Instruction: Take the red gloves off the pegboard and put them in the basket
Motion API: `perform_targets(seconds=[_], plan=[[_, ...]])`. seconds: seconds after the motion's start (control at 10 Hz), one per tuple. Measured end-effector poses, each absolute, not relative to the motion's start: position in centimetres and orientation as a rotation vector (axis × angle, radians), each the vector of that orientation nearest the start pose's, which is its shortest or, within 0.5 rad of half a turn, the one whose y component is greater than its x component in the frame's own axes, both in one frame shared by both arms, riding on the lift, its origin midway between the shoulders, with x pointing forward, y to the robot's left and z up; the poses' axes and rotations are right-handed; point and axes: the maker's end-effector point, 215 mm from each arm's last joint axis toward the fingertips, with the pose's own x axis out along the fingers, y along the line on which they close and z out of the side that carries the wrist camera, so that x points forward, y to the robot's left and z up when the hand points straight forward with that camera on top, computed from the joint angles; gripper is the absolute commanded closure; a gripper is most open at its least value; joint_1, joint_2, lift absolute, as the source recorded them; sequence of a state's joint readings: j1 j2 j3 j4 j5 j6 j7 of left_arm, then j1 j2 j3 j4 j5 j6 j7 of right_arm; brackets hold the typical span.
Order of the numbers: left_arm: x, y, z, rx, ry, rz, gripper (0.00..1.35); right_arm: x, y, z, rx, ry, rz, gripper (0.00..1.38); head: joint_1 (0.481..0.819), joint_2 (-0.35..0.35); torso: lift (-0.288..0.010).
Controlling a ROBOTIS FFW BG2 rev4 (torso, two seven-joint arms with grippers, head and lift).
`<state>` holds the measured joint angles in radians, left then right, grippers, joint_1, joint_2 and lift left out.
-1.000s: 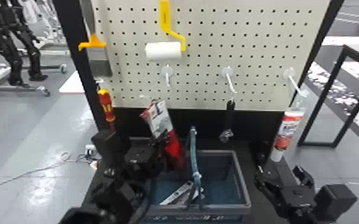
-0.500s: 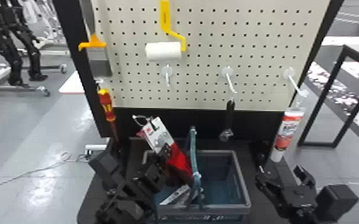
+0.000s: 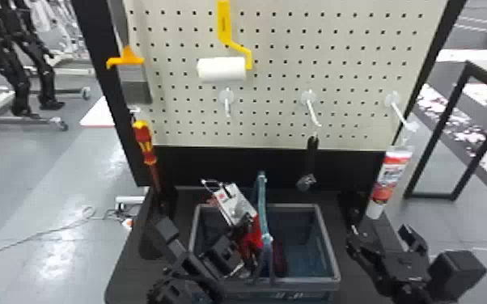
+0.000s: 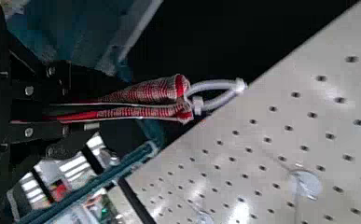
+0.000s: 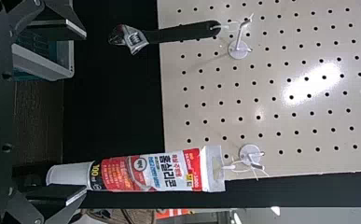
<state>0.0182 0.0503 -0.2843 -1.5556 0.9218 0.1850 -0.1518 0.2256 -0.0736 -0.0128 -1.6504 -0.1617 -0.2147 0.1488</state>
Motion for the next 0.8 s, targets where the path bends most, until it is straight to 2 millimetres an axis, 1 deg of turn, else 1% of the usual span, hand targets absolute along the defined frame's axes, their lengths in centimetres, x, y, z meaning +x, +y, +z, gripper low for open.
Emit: perform_targets(seconds=[0.1, 0.2, 0.3, 0.5, 0.8], plan=[[53.9, 1.5, -38.3, -0.838, 0.31, -0.482, 0.05, 51.8, -23.1, -35.5, 0.081, -0.075, 0.125, 0.14, 0.549, 0.0, -0.1], [54.1, 1.7, -38.4, -0.801, 0.32, -0.481, 0.14, 51.7, -23.1, -35.5, 0.081, -0.075, 0.125, 0.14, 0.549, 0.0, -0.1], [54.2, 2.1, -38.4, -0.765, 0.323, -0.469, 0.2, 51.7, -23.1, -35.6, 0.082, -0.074, 0.125, 0.14, 0.549, 0.0, -0.1], [54.5, 3.2, -38.3, -0.686, 0.323, -0.435, 0.21, 51.7, -23.2, -35.6, 0.083, -0.075, 0.124, 0.14, 0.549, 0.0, -0.1], [54.7, 3.7, -37.7, -0.666, 0.303, -0.426, 0.21, 51.7, -23.2, -35.5, 0.084, -0.076, 0.124, 0.14, 0.549, 0.0, -0.1]])
